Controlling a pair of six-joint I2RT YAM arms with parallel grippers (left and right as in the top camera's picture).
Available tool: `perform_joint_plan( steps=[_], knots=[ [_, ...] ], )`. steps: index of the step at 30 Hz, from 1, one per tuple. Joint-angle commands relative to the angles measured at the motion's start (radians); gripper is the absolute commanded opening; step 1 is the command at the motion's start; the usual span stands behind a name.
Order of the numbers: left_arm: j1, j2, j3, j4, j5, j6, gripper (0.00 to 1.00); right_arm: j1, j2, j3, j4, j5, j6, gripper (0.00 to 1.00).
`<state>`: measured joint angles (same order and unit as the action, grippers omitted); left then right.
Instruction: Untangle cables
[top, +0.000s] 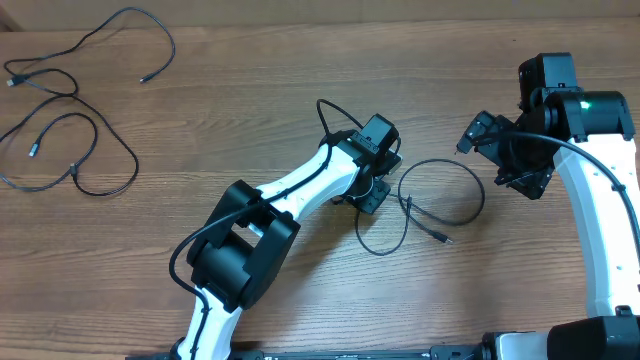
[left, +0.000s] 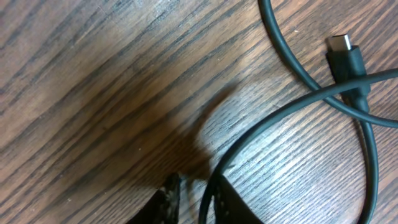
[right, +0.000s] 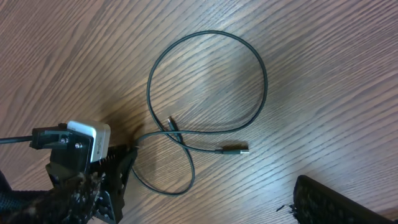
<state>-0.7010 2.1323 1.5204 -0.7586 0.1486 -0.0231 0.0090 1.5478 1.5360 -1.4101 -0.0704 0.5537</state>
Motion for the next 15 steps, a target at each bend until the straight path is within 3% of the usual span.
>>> perform_joint_plan(
  steps=[1,3,9,15],
  knots=[
    [-0.006,0.013,-0.007,0.0,-0.014,-0.003,0.15,0.002,0.003,0.006,0.001,0.009,0.006,1.0],
    [-0.006,0.013,-0.007,-0.002,-0.013,-0.004,0.04,0.002,0.003,0.006,0.001,0.01,0.006,1.0],
    [-0.003,0.013,0.022,-0.043,0.024,-0.04,0.04,0.002,0.003,0.006,0.001,0.009,-0.005,1.0],
    [0.025,-0.005,0.213,-0.192,0.163,-0.071,0.04,0.002,0.003,0.006,0.003,0.008,-0.005,1.0]
  ],
)
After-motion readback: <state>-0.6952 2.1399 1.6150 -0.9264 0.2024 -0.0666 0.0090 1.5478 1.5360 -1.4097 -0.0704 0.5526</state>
